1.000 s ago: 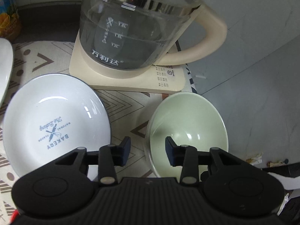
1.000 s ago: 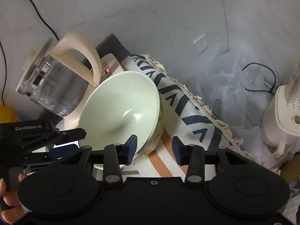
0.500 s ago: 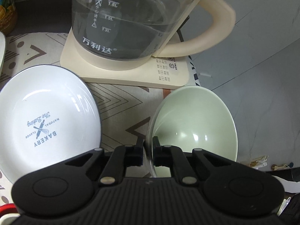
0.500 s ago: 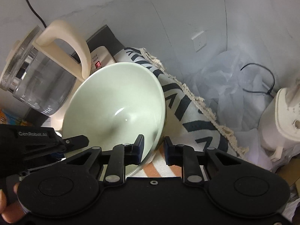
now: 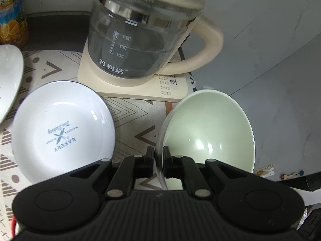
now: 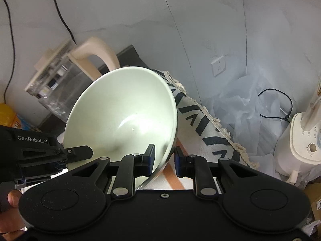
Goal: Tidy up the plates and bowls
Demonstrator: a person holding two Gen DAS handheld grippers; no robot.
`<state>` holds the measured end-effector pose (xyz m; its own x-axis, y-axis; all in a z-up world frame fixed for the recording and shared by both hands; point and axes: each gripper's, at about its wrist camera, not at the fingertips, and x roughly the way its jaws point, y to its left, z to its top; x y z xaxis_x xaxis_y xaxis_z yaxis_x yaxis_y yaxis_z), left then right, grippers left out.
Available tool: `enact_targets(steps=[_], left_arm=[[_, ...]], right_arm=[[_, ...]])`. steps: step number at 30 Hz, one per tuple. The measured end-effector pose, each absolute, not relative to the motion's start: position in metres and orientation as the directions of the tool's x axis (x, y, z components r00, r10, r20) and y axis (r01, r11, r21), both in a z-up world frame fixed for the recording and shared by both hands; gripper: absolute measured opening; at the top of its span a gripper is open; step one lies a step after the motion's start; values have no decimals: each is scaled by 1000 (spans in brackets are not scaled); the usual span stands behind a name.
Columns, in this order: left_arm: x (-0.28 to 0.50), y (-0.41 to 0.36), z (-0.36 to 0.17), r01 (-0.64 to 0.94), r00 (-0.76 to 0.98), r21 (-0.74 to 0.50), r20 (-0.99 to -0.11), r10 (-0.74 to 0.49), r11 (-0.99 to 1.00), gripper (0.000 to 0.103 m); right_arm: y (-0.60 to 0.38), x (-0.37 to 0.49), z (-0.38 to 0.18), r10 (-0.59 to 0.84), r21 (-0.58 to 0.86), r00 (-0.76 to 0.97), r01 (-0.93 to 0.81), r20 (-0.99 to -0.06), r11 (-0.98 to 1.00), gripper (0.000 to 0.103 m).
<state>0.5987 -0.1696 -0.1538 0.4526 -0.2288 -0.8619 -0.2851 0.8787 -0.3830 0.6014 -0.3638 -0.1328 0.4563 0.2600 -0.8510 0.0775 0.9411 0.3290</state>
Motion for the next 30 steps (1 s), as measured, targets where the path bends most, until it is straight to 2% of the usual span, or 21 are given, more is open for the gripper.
enact_targets(steps=[21,30], left_arm=[[537,-139,-91,-120,487,-381,-827,-280,917,7],[512,-121,-79,-48,489,-384,-814,-313,922,7]], right_arm=[[-329,534,-66,204,320,558,117,-804,940,20],[-311,502,-51,169,300,578,138,-799,944,20]])
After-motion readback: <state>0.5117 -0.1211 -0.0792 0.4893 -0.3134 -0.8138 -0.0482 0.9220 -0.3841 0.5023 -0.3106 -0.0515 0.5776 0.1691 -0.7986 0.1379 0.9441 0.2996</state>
